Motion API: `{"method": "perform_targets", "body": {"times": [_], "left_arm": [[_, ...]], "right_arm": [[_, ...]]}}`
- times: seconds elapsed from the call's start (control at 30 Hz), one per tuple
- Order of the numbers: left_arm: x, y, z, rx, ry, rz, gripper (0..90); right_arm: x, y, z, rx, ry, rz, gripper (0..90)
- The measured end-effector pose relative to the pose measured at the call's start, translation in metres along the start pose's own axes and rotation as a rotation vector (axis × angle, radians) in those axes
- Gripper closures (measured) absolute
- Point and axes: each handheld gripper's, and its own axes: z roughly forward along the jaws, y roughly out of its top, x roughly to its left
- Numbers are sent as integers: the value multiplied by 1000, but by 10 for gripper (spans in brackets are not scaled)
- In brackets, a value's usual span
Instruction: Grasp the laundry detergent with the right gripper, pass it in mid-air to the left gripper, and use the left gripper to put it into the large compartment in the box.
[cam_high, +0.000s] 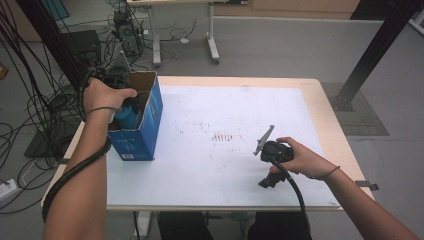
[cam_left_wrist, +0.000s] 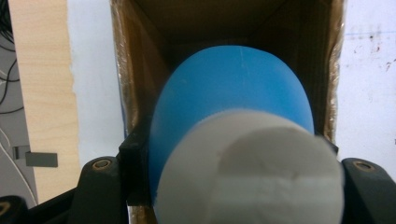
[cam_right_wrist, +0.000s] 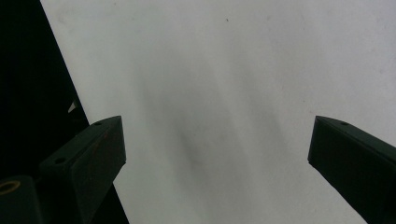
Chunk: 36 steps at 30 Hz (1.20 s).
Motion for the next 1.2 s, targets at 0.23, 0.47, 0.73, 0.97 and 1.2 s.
{"method": "perform_targets", "body": {"times": [0.23,0.47,0.73,0.97,1.2], "left_arm": [[-1,-1,8,11,1,3,376],[-1,-1,17,24,8,-1,376],[-3,-2,22,31,7,7,376],[-4,-2,25,32,8,9,376],[-4,-2,26,32,7,8,375]], "right_arm": [[0,1,1,1,0,-2,38],[0,0,2,2,7,-1,38],[0,1,2,4,9,4,38],[1,1,3,4,10,2,39],[1,1,3,2,8,-1,38]]}}
